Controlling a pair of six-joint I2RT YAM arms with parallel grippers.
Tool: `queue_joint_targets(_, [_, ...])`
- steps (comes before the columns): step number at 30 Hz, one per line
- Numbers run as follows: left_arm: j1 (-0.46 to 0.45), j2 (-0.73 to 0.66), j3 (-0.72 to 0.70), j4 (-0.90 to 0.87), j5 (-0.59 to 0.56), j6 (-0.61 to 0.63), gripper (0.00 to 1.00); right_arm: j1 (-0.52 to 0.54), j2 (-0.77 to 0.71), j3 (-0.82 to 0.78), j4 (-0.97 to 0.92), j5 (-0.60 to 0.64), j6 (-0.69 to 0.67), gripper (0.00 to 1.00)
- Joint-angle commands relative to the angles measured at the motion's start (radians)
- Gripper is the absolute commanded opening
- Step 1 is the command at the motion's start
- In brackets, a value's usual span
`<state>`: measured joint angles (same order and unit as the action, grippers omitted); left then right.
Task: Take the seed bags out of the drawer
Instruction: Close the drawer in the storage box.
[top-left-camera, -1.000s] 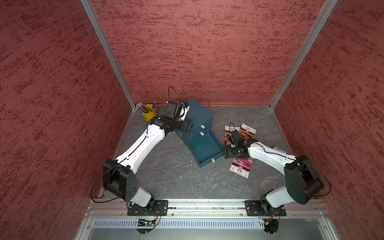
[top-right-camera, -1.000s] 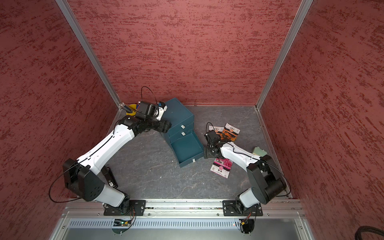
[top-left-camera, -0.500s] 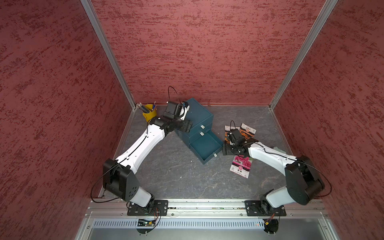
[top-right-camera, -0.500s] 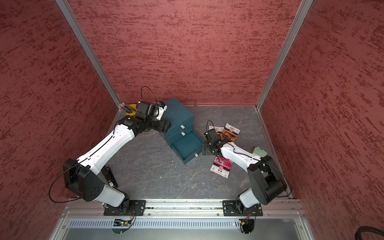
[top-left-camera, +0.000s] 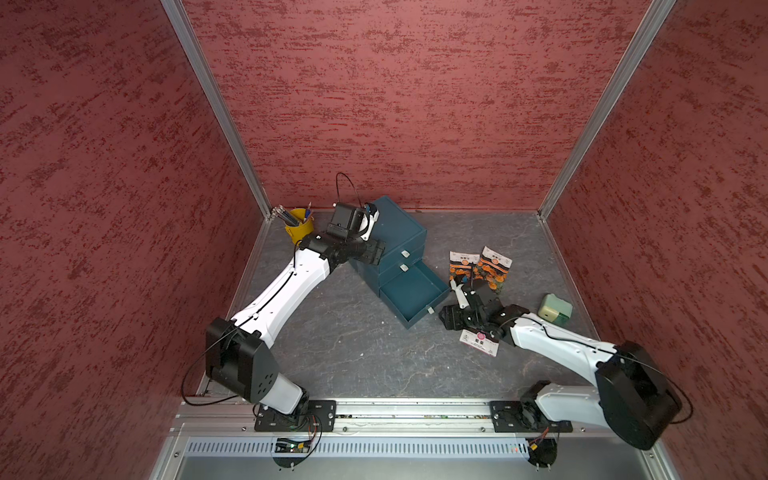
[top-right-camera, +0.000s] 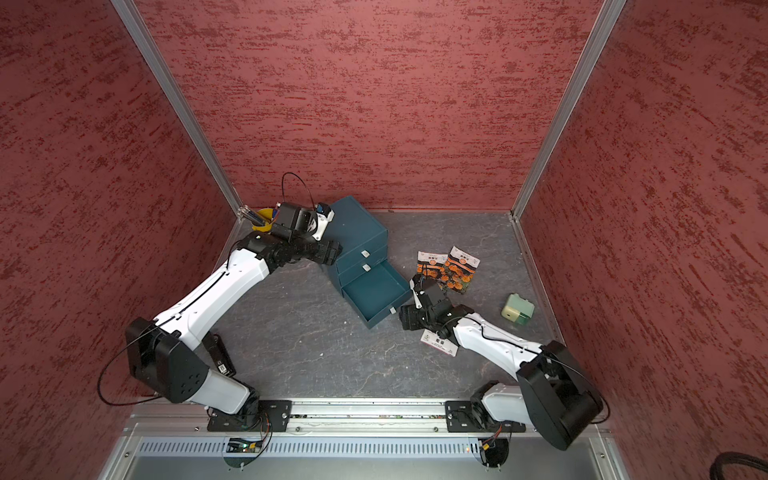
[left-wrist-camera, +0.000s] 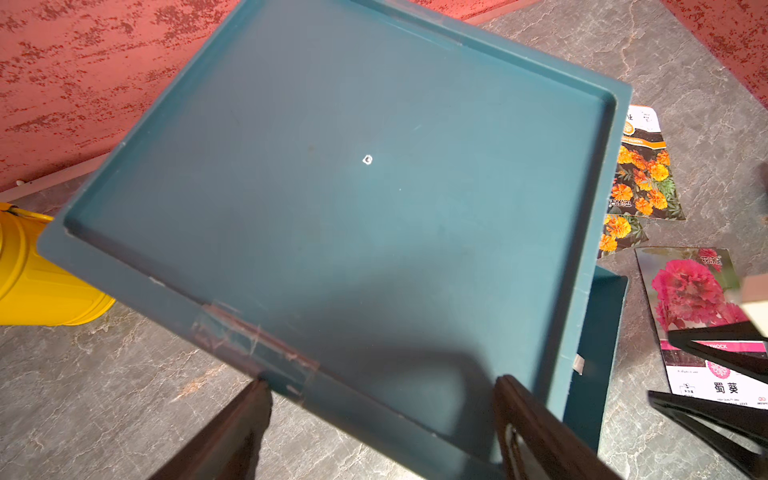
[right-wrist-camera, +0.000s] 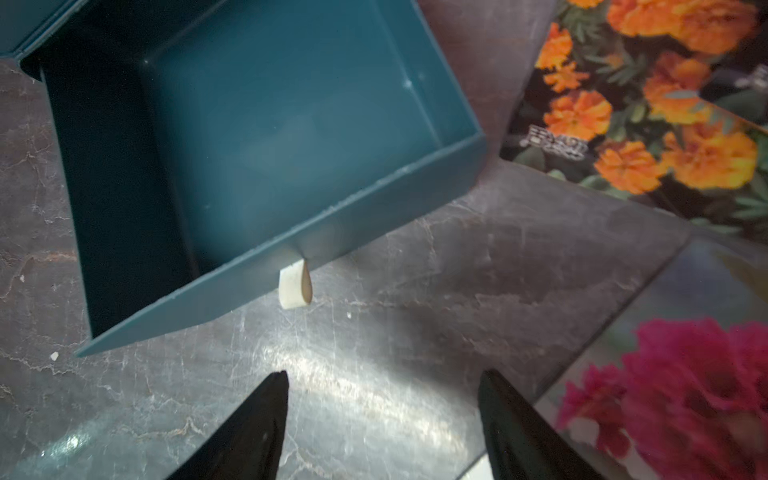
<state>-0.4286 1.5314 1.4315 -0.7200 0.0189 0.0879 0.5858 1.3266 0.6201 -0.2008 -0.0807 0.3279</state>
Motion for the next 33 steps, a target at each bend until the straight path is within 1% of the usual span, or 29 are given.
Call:
queue_joint_targets(1, [-0.013, 0.077, -0.077, -0.183, -0.016, 0.059, 0.87, 0.011, 0.055, 0.036, 0.15, -0.026, -0.045, 0.76])
queue_joint_targets(10, [-0.013, 0.075, -0.084, -0.182, -0.007, 0.058, 0.87, 0.026, 0.201, 0.105, 0.303, -0.039, -0.045, 0.75])
queue_joint_targets(16, [-0.012, 0.07, -0.089, -0.183, -0.004, 0.058, 0.87, 0.037, 0.303, 0.198, 0.358, -0.033, -0.05, 0.75])
queue_joint_targets(24, [-0.013, 0.071, -0.094, -0.183, 0.004, 0.06, 0.87, 0.042, 0.455, 0.327, 0.406, 0.051, -0.05, 0.75])
queue_joint_targets(33, [-0.014, 0.065, -0.099, -0.19, 0.004, 0.064, 0.88, 0.052, 0.556, 0.403, 0.461, 0.098, 0.037, 0.76])
